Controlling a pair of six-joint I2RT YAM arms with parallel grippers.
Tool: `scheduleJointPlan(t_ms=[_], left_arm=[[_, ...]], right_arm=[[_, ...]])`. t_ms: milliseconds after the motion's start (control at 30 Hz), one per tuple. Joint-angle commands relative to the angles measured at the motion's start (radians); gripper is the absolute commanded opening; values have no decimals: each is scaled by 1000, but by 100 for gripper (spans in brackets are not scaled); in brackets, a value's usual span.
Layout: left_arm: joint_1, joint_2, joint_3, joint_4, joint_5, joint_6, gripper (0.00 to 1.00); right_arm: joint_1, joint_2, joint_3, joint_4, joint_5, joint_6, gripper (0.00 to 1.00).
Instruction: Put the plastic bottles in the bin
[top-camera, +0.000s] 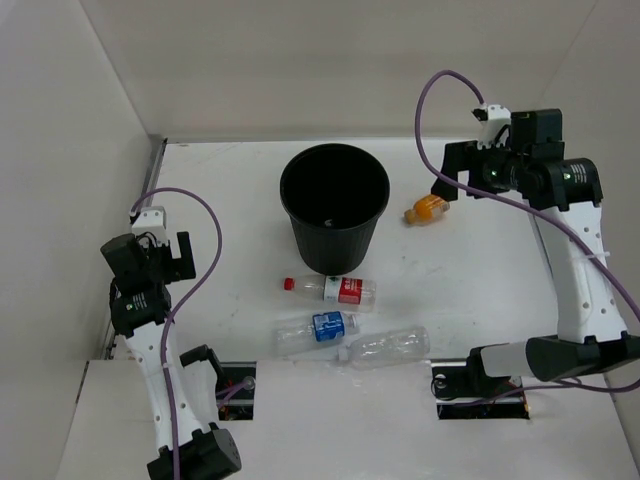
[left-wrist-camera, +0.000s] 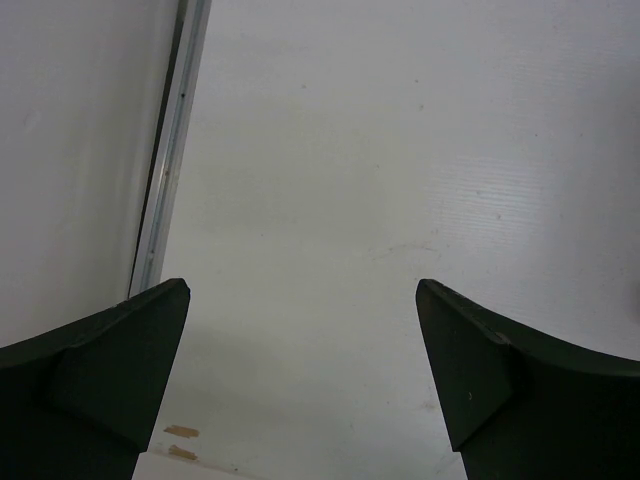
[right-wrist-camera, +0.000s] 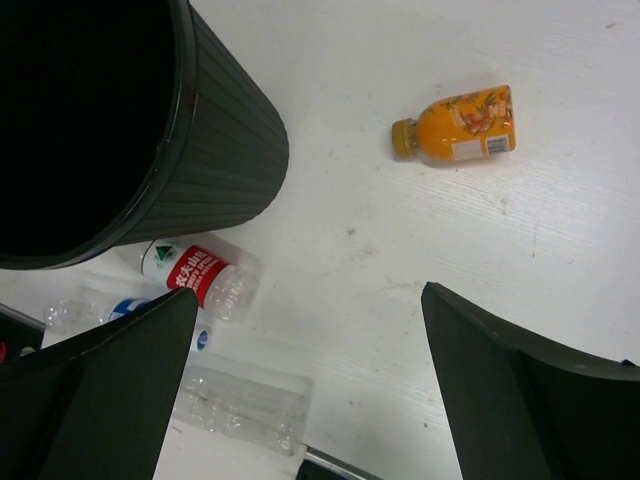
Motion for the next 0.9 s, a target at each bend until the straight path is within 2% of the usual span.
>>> scheduleJointPlan(t_ms=[0, 467, 633, 767, 867], left_arm=[[11, -4, 7, 13, 17, -10, 100], [21, -21, 1, 1, 17, -10, 100], [28, -30, -5, 0, 16, -10, 100], [31, -44, 7, -11, 5, -1, 100], [35, -51, 1, -16, 5, -1, 100]], right_arm=[[-9, -46, -12, 32, -25, 9, 100], [-16, -101, -93, 67, -8, 0, 100], [-16, -208, -289, 202, 15, -85, 100], [-16, -277, -481, 311, 171, -179, 100], [-39, -288, -584, 376, 208, -230, 100]])
